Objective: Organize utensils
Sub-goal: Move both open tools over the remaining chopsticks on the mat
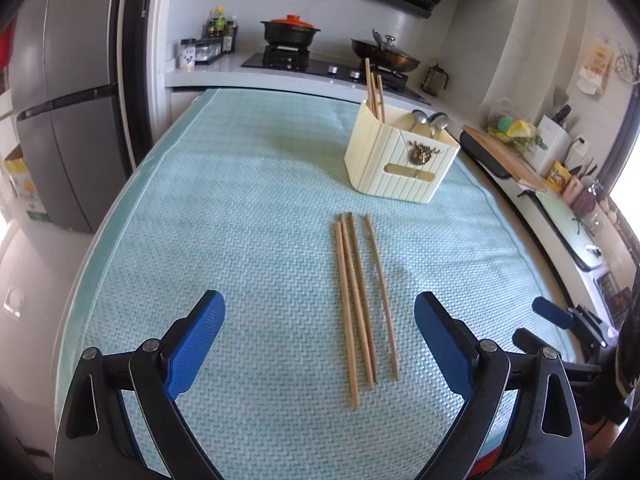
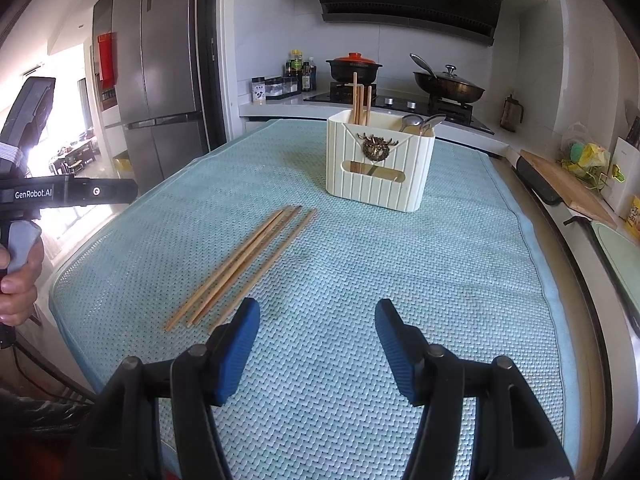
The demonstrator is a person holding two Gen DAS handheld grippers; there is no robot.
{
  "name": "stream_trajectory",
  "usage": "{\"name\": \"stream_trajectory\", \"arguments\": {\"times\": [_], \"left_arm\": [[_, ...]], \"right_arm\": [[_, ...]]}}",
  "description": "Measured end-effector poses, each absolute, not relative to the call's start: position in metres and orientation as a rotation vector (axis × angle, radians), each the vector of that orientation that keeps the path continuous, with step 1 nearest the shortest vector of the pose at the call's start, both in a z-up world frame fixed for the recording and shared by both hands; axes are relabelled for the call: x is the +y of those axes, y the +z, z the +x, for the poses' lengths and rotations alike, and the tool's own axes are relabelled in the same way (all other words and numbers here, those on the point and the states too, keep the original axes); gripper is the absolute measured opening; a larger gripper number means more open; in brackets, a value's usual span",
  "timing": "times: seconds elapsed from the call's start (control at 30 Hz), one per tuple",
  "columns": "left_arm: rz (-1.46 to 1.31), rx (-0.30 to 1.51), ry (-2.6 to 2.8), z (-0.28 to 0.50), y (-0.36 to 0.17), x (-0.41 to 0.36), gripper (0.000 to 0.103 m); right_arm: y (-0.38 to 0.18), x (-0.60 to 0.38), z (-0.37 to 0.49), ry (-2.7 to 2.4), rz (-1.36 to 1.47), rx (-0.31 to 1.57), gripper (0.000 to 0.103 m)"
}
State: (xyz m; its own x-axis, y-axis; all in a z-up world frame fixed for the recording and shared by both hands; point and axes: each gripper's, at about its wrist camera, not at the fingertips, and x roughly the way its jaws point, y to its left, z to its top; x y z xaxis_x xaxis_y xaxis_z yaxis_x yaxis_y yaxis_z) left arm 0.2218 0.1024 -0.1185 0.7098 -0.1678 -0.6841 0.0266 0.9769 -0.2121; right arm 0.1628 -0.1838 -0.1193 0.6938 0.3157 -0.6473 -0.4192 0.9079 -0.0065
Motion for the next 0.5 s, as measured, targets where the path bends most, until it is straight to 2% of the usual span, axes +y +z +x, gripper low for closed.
{"name": "stream_trajectory", "arguments": {"times": [0.5], "left_arm": [[-0.195, 0.78, -0.099, 0.2201, -0.1247, 0.1077, 0.096]], "right_arm": [[-0.121, -0.1786, 0.1617, 0.402, -0.164, 0.692, 0.061]]}}
